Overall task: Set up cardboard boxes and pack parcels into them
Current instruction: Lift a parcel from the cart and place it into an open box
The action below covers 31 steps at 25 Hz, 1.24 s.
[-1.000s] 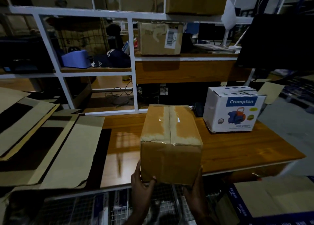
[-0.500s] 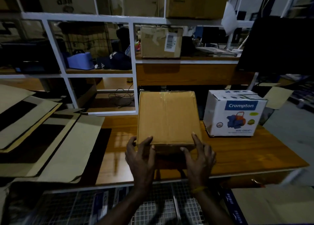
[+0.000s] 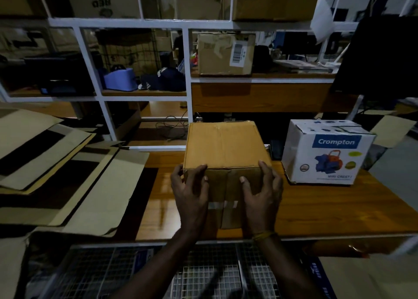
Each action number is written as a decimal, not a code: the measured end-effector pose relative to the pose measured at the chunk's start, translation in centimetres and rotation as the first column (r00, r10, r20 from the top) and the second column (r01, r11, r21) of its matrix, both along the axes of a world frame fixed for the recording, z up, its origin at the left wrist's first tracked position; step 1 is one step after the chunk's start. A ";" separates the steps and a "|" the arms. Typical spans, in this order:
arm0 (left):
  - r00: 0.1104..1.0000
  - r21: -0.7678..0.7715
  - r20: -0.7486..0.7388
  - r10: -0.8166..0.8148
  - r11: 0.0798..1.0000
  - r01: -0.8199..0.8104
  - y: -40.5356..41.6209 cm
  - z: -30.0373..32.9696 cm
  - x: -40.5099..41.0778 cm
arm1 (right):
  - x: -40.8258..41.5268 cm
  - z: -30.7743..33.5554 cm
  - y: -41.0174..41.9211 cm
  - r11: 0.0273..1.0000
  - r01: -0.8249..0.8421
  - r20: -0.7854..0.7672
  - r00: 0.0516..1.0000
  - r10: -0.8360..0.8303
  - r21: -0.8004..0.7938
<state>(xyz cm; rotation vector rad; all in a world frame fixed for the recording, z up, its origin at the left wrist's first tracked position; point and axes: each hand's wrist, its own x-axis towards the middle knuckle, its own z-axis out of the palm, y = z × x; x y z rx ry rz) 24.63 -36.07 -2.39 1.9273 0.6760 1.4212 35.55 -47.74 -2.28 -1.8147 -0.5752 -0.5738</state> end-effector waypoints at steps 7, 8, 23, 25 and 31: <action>0.994 -0.002 -0.101 -0.050 0.999 0.050 2.1 -1.3 1.3 | 2.8 -2.8 1.4 0.990 -0.130 -0.306 0.946 0.108 -0.051; 0.991 -0.015 -0.120 -0.056 0.998 0.054 2.2 -1.8 1.3 | 3.2 -3.8 1.5 0.987 -0.145 -0.357 0.927 0.110 -0.071; 0.908 -0.121 -0.419 -0.021 0.992 -0.033 0.7 -5.8 0.4 | 1.4 -7.2 1.0 0.981 -0.167 -0.625 0.778 0.071 -0.097; 0.909 -0.106 -0.415 0.020 0.992 -0.070 0.2 -4.6 1.0 | 1.4 -5.7 1.0 0.983 -0.104 -0.604 0.797 -0.011 -0.154; 0.896 -0.082 -0.425 0.132 0.980 -0.184 0.1 -1.7 2.2 | 2.1 -2.5 1.1 0.957 -0.030 -0.452 0.885 -0.110 -0.290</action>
